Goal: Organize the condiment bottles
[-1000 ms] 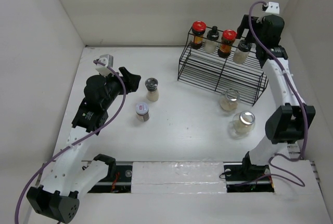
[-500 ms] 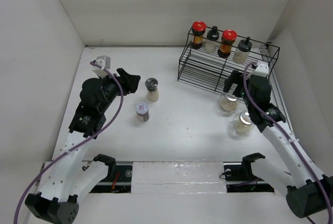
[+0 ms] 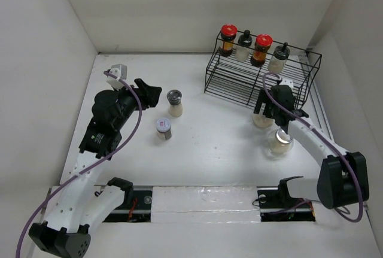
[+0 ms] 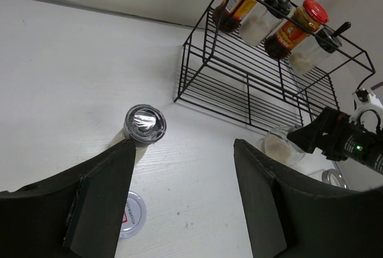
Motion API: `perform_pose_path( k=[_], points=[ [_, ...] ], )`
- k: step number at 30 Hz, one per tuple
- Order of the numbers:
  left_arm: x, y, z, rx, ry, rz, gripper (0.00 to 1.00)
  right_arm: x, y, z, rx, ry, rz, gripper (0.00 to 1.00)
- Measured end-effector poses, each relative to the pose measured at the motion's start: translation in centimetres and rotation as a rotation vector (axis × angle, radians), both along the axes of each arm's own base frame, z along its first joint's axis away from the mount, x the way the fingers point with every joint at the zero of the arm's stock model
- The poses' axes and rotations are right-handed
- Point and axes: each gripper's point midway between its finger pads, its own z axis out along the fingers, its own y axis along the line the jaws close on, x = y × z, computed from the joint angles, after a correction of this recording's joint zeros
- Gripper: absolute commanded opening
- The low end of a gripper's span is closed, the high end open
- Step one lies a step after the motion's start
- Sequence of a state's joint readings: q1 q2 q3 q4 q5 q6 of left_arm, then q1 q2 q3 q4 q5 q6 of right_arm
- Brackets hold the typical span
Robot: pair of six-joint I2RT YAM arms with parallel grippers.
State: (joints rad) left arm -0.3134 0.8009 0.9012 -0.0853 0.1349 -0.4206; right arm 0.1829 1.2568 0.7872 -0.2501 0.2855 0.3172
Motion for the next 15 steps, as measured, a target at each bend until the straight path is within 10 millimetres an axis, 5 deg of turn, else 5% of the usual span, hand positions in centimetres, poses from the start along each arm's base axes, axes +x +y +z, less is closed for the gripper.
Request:
perform_pose_path(
  k=[3,8,15],
  points=[
    [0.0,0.0,0.0,0.000,0.000,0.000,0.63,0.7,0.0,-0.6,0.001,0.007,0.000,0.95],
    [0.0,0.0,-0.1,0.001,0.002,-0.001,0.63,1.4,0.1,-0.6,-0.004,-0.007,0.003,0.60],
    [0.1,0.0,-0.1,0.001,0.003,0.000,0.63,0.5,2.9,-0.4,0.002,0.007,0.084,0.51]
  ],
)
